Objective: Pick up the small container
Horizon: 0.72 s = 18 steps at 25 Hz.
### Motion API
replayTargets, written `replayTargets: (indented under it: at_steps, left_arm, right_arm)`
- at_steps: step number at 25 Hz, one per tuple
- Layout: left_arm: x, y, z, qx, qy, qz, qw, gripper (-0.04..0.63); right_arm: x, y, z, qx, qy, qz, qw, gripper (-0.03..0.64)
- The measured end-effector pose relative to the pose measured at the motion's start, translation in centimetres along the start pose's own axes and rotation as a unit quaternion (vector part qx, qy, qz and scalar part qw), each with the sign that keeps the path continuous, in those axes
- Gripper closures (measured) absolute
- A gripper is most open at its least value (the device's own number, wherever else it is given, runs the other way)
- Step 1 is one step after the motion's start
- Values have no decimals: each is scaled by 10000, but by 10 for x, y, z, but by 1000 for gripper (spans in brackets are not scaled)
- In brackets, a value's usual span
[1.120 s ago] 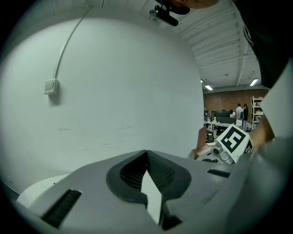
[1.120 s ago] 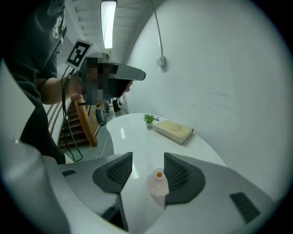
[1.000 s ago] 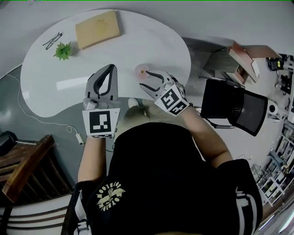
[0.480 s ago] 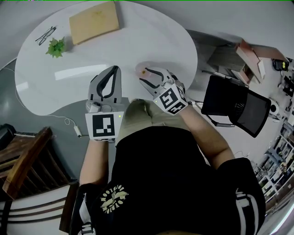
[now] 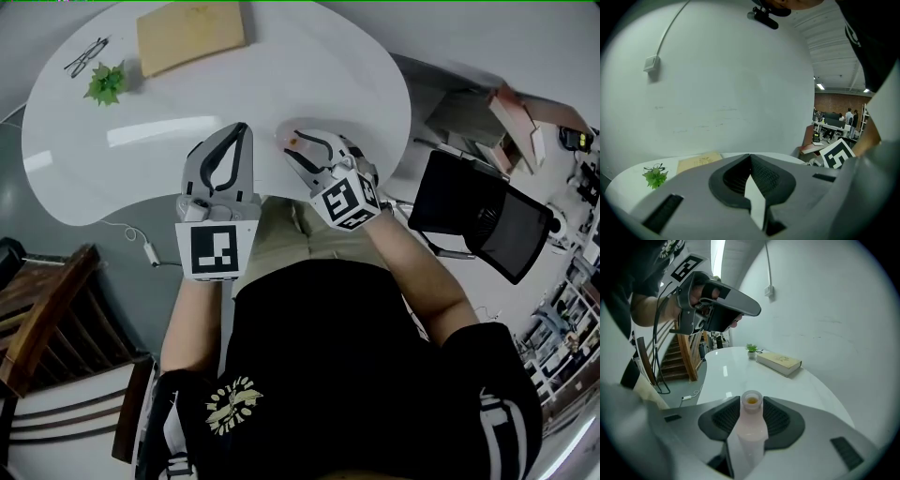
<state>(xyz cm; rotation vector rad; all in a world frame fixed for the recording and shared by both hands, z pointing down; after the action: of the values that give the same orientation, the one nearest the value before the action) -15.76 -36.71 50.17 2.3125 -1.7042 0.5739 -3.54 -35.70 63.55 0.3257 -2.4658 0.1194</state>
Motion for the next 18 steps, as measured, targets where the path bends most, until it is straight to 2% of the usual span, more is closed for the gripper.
replayTargets:
  at_steps: [4, 13, 18]
  left_arm:
    - [-2, -4, 8, 80, -130, -29, 9999, 574]
    - [-23, 5, 30, 212, -338, 44, 9992, 574]
    - [-38, 5, 34, 290, -196, 72, 9994, 574]
  right_arm:
    - [-1, -1, 1, 43, -89, 1, 10000, 472]
    - [-12, -6, 9, 567, -55, -108, 9983, 479]
    - [-25, -4, 20, 650, -58, -112, 9978, 480]
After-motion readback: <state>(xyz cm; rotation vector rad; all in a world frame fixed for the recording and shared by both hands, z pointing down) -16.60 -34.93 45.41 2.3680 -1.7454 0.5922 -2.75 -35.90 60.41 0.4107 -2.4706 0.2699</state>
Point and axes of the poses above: the fingertips, and each gripper's own axes: x forward along the fingers, y to its left, z out of its top, the point moved 6 cm from there along -x, backward along the fingers, and after that the axes turned 3 degrees about z, right-handed, at the moved point
